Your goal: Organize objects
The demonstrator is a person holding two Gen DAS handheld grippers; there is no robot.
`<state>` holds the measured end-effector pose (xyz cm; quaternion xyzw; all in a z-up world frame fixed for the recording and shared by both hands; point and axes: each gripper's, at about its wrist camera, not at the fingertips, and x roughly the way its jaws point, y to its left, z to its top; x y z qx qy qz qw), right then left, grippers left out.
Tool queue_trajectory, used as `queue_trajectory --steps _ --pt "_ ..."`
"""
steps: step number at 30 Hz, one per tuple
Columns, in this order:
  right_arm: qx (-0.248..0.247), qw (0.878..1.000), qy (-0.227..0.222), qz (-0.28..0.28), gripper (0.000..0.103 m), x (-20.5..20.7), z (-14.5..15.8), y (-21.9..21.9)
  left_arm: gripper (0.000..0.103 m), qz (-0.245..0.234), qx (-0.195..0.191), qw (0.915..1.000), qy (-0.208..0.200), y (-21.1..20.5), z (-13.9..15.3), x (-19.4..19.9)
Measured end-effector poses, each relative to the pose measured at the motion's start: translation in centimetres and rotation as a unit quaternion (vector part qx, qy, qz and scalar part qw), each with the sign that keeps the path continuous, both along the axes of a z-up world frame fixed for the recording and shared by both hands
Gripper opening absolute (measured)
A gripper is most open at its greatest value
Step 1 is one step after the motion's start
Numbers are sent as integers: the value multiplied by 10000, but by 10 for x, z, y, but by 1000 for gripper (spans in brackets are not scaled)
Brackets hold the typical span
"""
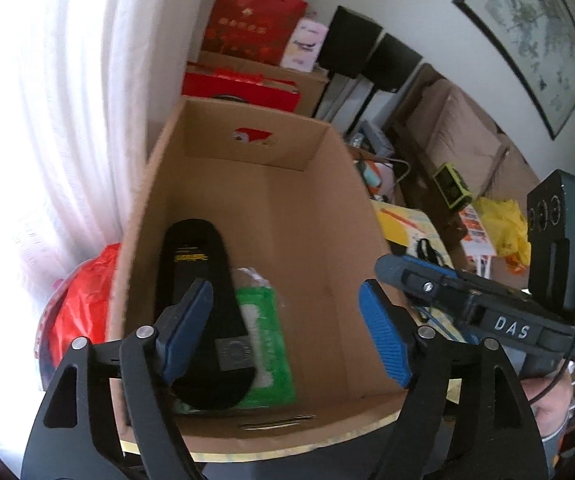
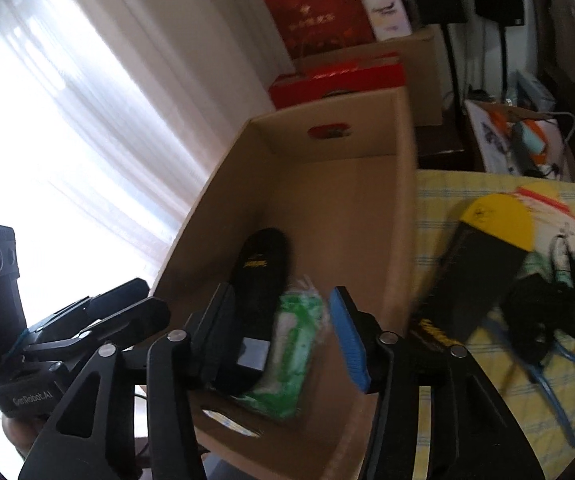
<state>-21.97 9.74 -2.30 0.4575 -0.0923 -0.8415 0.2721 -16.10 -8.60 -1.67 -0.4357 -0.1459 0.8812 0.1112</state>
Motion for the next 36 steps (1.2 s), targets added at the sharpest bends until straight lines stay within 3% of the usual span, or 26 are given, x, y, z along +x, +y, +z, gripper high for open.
queue_trajectory --steps 6,12,23,27,36 --pt "20 9995 104 -304 56 9 14 40 77 -272 74 9996 -92 27 -3 0" --pt "22 9980 40 -633 56 15 10 79 77 -569 161 9981 -186 57 -10 -1" --pt "-126 9919 -490 -1166 58 9 -44 133 78 -874 212 9956 -253 102 -16 -1" --pt "-214 9897 -625 -1269 58 7 -60 139 88 -892 298 9951 -293 113 -19 -5" --pt "-491 9863 -937 -1264 54 0 -91 137 99 -936 409 9937 -459 122 -28 -16"
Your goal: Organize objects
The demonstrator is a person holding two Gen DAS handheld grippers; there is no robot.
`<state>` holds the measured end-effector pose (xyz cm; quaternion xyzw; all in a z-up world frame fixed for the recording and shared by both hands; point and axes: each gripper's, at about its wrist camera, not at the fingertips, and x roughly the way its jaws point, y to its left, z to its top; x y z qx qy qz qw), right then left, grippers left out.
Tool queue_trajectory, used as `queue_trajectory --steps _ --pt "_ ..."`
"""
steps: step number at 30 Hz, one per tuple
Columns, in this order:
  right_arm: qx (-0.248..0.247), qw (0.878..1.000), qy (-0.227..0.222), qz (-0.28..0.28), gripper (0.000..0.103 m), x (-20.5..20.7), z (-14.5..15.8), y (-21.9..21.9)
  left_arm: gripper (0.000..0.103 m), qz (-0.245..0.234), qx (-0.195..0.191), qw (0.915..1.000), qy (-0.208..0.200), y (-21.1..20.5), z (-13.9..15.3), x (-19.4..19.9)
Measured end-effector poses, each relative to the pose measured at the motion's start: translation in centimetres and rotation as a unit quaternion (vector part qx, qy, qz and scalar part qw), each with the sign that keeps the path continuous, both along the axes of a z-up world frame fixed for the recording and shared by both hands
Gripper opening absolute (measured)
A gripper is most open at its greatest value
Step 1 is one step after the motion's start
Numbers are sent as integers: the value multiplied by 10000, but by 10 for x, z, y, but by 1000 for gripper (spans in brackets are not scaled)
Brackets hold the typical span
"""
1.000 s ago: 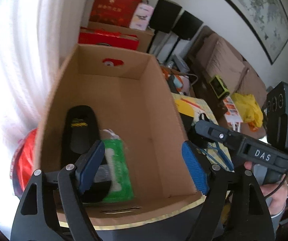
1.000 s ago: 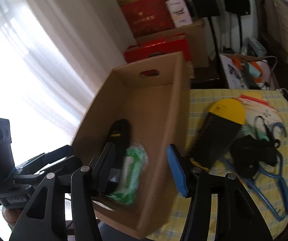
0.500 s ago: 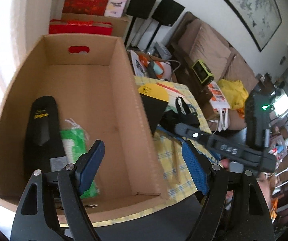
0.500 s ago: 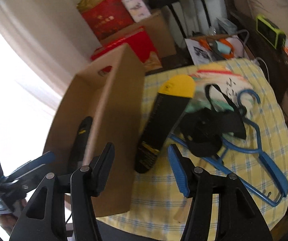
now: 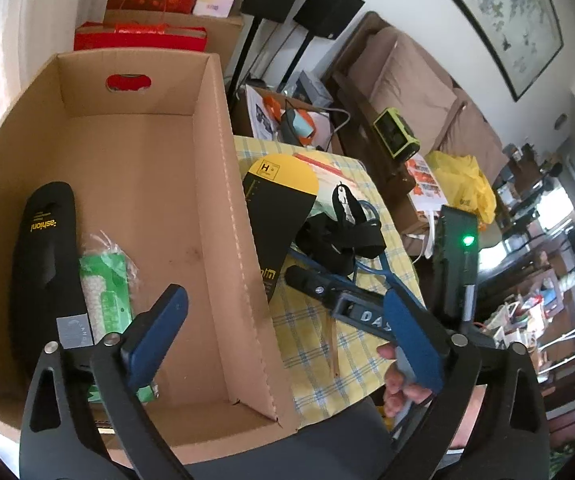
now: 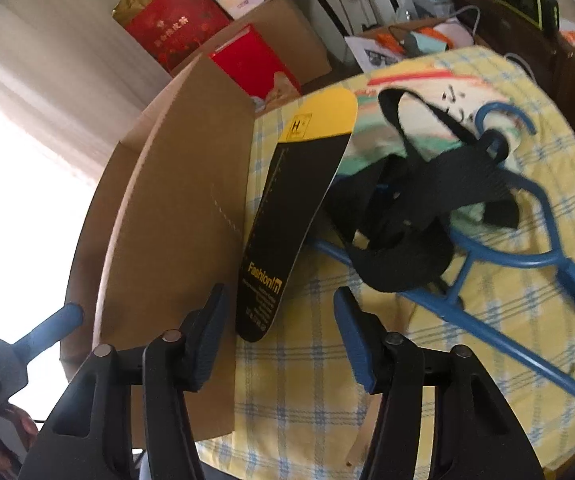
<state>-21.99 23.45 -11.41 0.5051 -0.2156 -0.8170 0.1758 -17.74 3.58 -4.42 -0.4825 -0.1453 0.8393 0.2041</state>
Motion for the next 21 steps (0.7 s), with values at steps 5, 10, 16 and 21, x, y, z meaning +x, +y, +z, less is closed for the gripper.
queue_trajectory --steps 5,10,16,21 --pt "-99 9999 -73 -64 49 -7 -11 -4 99 8 35 10000 -45 1 -3 -4" --pt "-123 9996 -191 -192 48 -15 -24 -8 99 6 57 10000 -63 0 -4 -6" --pt "-150 9996 -122 -229 44 -23 -33 -16 99 45 100 9999 -119 -4 -8 -7" --pt "-380 9989 -193 -204 24 -32 -44 -24 99 102 133 9997 -152 -9 -11 -9"
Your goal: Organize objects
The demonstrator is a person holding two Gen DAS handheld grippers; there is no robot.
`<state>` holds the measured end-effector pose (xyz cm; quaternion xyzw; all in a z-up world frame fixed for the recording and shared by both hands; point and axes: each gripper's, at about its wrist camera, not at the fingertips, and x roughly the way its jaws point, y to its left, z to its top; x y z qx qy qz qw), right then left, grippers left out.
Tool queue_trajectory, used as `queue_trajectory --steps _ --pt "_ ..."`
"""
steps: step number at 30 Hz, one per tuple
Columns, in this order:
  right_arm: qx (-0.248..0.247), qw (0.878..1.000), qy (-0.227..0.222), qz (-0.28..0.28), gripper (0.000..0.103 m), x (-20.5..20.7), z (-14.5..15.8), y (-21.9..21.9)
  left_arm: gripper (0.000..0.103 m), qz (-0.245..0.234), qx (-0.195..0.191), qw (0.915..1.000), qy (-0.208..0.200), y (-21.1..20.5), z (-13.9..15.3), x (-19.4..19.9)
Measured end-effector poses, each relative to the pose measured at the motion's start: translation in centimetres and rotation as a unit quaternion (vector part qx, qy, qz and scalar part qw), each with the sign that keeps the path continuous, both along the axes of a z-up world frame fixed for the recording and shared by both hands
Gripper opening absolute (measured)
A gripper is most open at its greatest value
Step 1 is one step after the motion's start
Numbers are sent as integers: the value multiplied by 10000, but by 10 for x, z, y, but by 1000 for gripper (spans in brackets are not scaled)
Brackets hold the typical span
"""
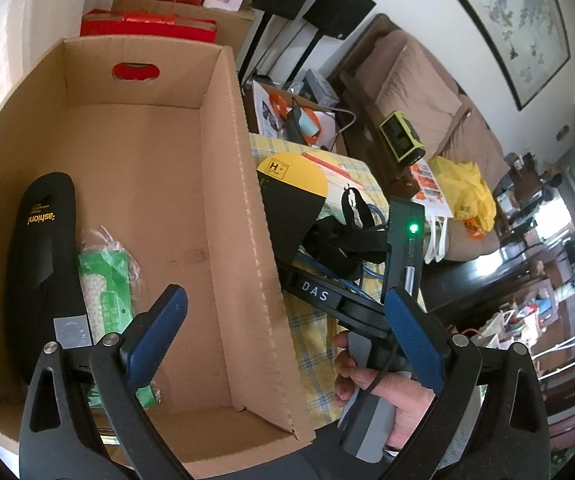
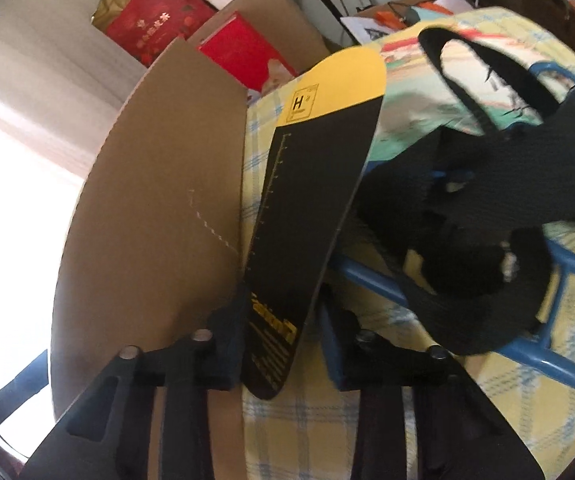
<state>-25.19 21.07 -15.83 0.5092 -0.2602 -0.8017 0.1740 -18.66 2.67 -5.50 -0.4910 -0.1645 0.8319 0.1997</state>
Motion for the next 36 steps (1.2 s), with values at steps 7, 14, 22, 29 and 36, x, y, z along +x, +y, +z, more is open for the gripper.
queue_trajectory --steps 7,14,22,29,36 --pt "-93 9999 95 86 11 -3 -5 -3 99 27 44 10000 -70 -2 -4 0" --pt "-113 9991 357 198 3 7 7 -3 99 9 160 9998 -87 2 -2 3" --pt "-232 9977 628 141 3 28 37 27 99 -179 167 9997 10 23 9 10" --pt "-387 9983 442 -24 3 56 41 69 101 -55 -236 9995 210 50 10 22" --pt "-449 9981 355 -212 3 77 37 98 101 149 -653 9932 955 53 33 41"
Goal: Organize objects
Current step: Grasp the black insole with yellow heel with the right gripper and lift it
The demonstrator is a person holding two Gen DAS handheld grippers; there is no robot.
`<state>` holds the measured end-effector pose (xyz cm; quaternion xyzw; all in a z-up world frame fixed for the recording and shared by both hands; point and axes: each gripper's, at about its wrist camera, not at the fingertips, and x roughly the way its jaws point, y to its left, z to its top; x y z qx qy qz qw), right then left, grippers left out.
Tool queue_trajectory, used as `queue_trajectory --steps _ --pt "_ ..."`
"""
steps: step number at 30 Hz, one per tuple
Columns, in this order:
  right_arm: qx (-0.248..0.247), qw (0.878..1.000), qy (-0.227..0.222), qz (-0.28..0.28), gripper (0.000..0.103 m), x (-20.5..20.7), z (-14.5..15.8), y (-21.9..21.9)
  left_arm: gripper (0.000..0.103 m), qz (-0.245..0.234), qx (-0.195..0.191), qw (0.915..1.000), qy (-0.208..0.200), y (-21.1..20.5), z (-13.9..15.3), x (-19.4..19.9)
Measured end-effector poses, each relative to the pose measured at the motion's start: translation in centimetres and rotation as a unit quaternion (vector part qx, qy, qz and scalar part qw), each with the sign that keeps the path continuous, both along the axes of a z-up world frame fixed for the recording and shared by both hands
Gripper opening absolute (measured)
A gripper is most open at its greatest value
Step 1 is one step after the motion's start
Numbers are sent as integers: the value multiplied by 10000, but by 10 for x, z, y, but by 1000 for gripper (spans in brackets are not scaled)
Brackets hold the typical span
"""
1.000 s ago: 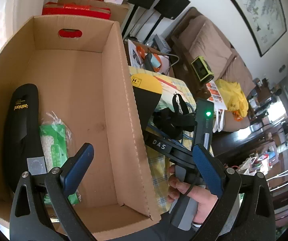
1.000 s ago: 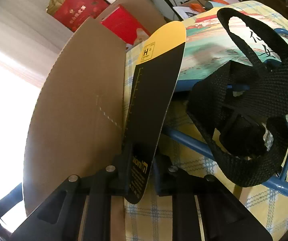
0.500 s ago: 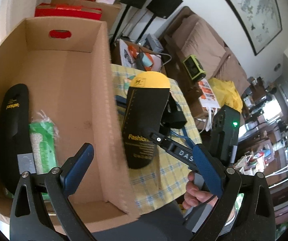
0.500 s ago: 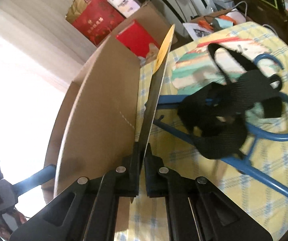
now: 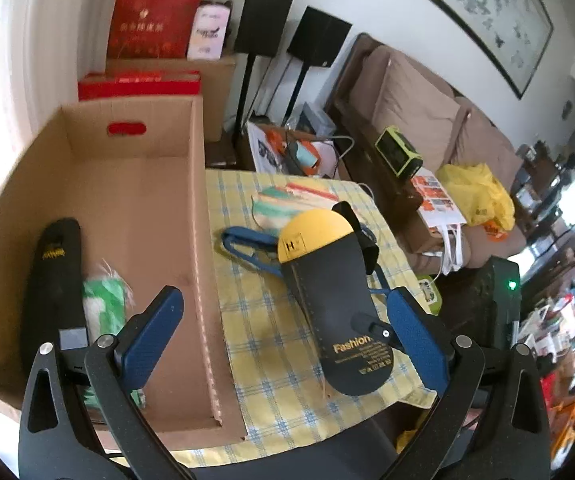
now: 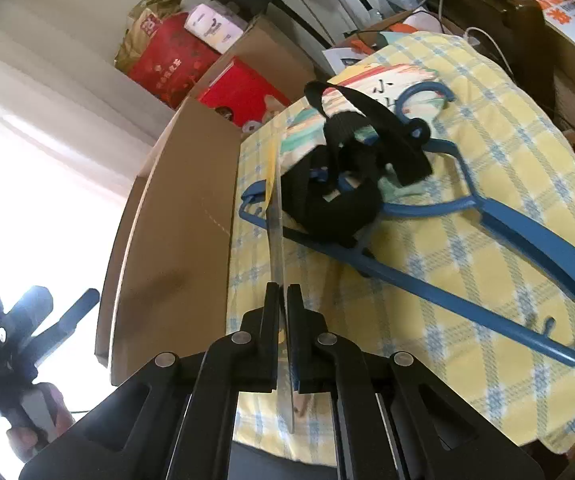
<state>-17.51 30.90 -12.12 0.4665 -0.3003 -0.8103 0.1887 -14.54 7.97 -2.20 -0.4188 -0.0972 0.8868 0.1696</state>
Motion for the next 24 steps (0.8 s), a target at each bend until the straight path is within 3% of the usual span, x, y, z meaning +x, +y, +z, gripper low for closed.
queue_trajectory --steps 11,16,24 --pt "-153 9998 27 -137 3 26 -9 13 100 -521 431 9976 -162 28 6 15" --pt "-206 9996 -25 -194 4 29 -12 20 94 -885 477 9940 -438 58 -12 19" --pt "-672 9972 -227 -251 5 30 -24 35 93 -926 881 9864 -1029 76 -53 12"
